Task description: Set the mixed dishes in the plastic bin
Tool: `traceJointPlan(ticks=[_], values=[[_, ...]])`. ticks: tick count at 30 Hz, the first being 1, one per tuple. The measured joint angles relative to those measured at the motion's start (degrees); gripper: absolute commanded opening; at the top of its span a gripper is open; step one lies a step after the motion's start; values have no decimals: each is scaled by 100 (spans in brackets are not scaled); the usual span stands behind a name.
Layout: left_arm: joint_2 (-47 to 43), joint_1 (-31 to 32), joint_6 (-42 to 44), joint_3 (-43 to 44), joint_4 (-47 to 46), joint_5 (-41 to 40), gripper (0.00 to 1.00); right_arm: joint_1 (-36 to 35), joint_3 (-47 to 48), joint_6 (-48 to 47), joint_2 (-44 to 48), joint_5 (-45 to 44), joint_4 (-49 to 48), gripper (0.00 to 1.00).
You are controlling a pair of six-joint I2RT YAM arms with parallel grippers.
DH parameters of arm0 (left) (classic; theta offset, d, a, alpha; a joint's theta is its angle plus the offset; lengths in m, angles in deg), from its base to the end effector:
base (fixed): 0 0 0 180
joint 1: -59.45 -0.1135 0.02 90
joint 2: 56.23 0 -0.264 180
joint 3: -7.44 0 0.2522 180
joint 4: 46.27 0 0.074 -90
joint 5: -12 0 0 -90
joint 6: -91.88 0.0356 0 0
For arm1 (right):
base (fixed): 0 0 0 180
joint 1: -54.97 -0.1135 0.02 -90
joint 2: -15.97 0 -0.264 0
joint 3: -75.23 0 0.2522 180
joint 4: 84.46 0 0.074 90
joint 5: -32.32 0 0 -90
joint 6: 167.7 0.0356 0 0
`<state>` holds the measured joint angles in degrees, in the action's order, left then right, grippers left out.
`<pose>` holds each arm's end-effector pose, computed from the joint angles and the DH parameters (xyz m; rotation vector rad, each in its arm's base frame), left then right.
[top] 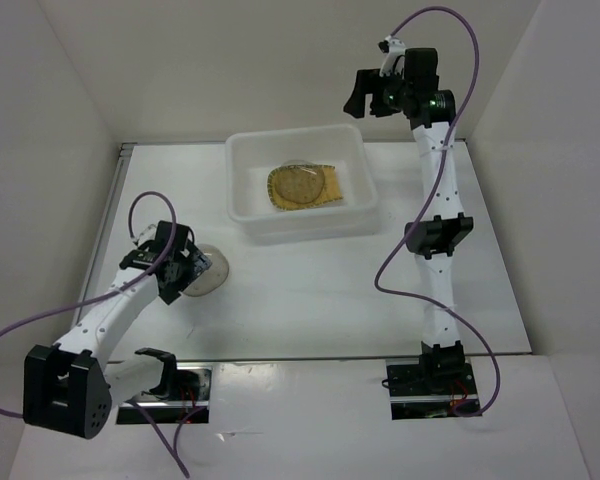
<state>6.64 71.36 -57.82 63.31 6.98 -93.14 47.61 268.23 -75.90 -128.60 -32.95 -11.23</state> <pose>0.2012 -0.0329 0.2236 -1.1229 2.3109 -0.1222 0.4930 0.0787 0.4106 -0.3736 1.9655 0.5341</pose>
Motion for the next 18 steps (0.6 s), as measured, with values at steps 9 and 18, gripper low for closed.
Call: traceJointPlan(ticks=[9, 18], values=[[-1032, -1034, -42, -962, -726, 37, 100, -39, -26, -83, -7, 15, 485, 89], [-17, -1340, 136, -1051, -1458, 151, 100, -39, -26, -142, -4, 15, 621, 90]])
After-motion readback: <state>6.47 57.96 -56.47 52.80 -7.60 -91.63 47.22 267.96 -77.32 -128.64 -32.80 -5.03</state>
